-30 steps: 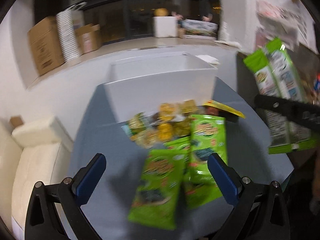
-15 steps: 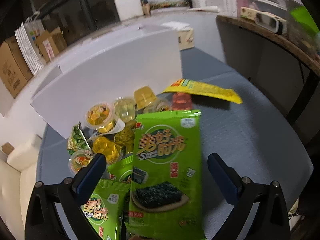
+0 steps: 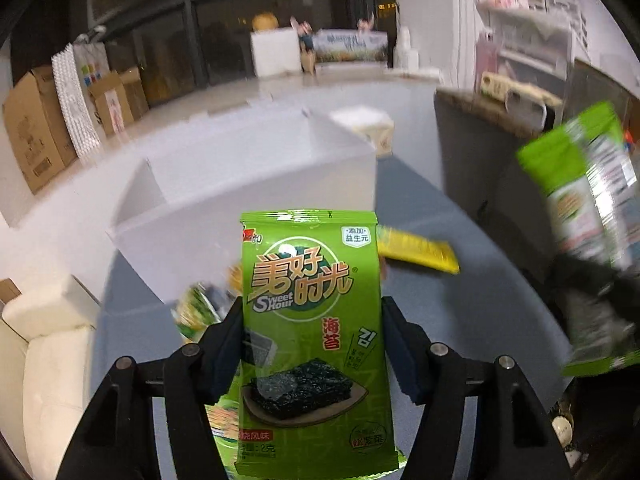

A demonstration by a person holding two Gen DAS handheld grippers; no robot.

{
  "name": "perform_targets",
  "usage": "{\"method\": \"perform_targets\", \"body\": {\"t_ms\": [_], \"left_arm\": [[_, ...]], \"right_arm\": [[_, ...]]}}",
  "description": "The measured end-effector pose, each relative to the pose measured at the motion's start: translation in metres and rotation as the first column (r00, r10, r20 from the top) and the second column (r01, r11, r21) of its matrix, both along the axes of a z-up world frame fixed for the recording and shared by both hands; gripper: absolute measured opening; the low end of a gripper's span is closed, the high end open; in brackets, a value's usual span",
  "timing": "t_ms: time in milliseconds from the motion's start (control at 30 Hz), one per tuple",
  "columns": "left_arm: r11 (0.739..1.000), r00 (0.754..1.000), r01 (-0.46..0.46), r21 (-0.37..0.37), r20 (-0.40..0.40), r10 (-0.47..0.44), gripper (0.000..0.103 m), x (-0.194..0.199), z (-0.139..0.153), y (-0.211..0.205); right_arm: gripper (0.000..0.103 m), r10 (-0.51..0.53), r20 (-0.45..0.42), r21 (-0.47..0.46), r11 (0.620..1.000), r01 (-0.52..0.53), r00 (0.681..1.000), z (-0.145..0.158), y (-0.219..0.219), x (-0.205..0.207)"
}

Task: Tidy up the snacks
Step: 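Grasp a green seaweed pack with the left tool while the right tool holds its pack, then lower both held seaweed packs into the white box and open both tools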

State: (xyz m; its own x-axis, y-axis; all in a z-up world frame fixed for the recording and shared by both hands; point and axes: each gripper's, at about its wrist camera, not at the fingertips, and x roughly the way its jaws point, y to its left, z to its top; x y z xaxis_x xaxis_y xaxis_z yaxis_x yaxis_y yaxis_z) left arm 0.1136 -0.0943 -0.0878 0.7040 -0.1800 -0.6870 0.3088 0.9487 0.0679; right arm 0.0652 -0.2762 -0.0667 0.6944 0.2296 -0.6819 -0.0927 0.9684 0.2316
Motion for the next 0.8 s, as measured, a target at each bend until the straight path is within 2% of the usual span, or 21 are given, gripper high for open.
{"method": "perform_targets", "body": {"t_ms": [167,267,367,500,600,700,733,767,800], "left_arm": [[0.997,0.996,-0.061,-0.042,0.066,0.064,0.069,0.032,0.037,0.030],[0.991,0.989,-0.115,-0.065,0.090,0.120,0.069,0.067,0.053,0.050],[0.981,0.982,-0.163,-0.105,0.079,0.171,0.069,0.110,0.062,0.070],[0.978,0.976,-0.197,-0.066,0.076,0.202,0.069,0.163,0.059,0.086],[0.977,0.978,-0.198,-0.078,0.048,0.202,0.070,0.189,0.051,0.093],[0.974,0.979,-0.200,-0.104,0.022,0.204,0.074,0.208,0.040,0.100],[0.972,0.979,-0.205,-0.113,-0.001,0.206,0.081,0.215,0.037,0.102],[0.972,0.979,-0.203,-0.121,-0.018,0.203,0.097,0.220,0.034,0.104],[0.972,0.979,-0.202,-0.120,-0.027,0.201,0.103,0.222,0.032,0.104]], "right_arm": [[0.016,0.097,0.037,0.010,0.995,-0.097,0.995,0.011,0.029,0.038],[0.016,0.129,0.044,0.008,0.992,-0.130,0.991,0.022,0.044,0.084],[0.016,0.163,0.056,0.030,0.986,-0.165,0.985,0.030,0.054,0.130],[0.017,0.195,0.053,0.025,0.980,-0.197,0.979,0.035,0.068,0.201],[0.018,0.158,0.005,-0.007,0.987,-0.158,0.987,0.030,0.077,0.244],[0.019,0.161,-0.007,0.019,0.987,-0.161,0.987,0.027,0.081,0.272],[0.022,0.156,-0.013,0.023,0.988,-0.156,0.988,0.027,0.081,0.279],[0.045,0.150,-0.021,0.021,0.989,-0.150,0.988,0.026,0.080,0.283],[0.082,0.131,-0.028,0.010,0.991,-0.131,0.991,0.027,0.079,0.287]]}}
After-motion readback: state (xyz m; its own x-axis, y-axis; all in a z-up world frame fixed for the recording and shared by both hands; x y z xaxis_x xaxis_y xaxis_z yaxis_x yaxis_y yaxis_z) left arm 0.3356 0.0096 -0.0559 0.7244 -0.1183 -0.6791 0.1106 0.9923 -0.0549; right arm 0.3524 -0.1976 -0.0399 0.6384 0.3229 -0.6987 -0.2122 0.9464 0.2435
